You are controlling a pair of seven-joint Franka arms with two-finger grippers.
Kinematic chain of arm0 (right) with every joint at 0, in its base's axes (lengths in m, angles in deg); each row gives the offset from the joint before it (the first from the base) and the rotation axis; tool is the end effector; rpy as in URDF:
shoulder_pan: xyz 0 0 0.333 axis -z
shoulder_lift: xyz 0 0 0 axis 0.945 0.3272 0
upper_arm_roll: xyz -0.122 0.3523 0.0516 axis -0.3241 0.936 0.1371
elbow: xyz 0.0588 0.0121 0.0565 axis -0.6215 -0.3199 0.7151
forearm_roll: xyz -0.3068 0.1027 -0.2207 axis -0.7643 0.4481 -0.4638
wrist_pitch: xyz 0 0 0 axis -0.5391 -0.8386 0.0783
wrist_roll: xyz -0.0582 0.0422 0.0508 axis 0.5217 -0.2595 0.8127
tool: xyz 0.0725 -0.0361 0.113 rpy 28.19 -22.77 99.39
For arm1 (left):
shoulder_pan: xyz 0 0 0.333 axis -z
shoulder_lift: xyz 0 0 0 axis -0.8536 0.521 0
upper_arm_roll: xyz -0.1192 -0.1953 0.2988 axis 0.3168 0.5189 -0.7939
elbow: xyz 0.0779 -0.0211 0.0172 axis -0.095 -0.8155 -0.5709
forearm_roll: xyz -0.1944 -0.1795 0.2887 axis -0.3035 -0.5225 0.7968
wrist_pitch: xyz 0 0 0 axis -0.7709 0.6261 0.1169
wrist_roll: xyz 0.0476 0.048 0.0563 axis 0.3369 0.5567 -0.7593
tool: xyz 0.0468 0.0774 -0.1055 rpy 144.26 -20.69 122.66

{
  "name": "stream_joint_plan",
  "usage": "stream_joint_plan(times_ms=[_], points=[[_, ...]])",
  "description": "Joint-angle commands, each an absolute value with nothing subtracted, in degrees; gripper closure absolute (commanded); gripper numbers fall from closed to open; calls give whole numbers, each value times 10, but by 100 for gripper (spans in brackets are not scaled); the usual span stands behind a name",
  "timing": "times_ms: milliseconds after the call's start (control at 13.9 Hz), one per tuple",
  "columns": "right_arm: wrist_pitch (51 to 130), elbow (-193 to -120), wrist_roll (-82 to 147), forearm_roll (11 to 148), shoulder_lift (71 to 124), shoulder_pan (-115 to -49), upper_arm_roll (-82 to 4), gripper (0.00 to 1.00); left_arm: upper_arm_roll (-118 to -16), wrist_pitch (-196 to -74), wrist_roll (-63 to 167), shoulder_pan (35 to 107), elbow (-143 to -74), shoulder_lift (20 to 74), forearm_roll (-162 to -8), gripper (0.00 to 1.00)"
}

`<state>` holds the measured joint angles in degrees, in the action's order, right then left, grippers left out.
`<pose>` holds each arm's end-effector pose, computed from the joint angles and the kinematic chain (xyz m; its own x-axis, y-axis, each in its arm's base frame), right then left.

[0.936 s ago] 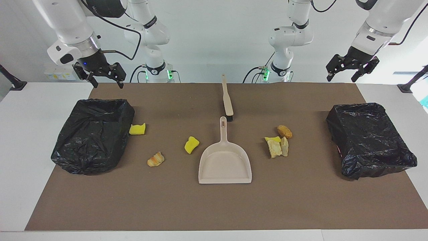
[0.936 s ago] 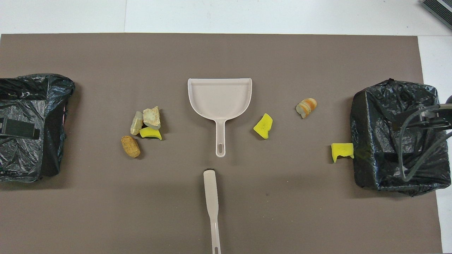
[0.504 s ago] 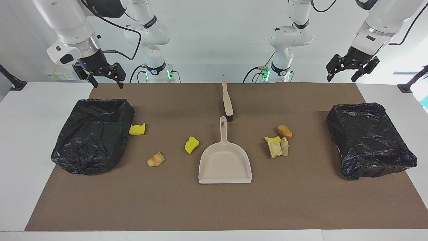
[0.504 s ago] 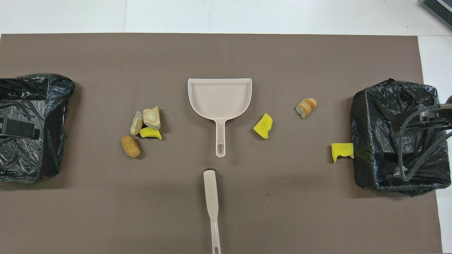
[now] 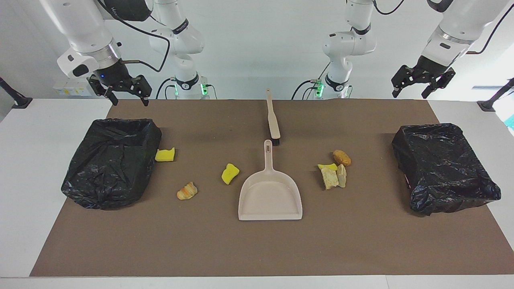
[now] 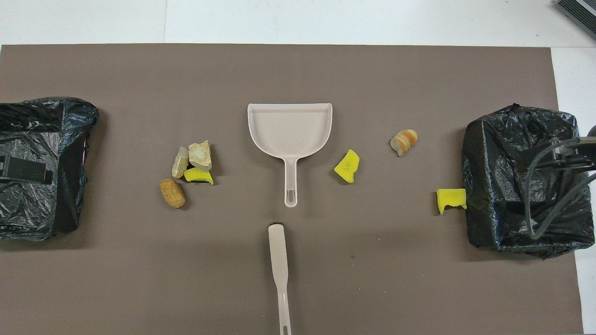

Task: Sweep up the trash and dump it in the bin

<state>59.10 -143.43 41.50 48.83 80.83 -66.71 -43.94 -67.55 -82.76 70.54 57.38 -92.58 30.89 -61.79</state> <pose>0.5353 -0.0175 0.6547 0.9972 -0.0482 -0.0572 -0.0483 -0.9988 0.0004 0.5031 -0.0166 0.6799 0.9971 -0.0753 -0.0088 -0.0750 -0.9967 0.0318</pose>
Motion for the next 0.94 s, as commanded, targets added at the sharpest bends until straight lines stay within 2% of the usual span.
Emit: stream_joint_plan(times_ms=[0,432,864], points=[[602,-1439,424,499,805,-661,-438,0,-674,-828,702,574,-939,296,-610,0],[625,-1466,429,490,795,-686,-437,0,-673,-827,702,575,-941,295,-610,0],[654,-1459,459,501,843,-753,-436,0,-670,-828,698,576,-951,287,-614,0]])
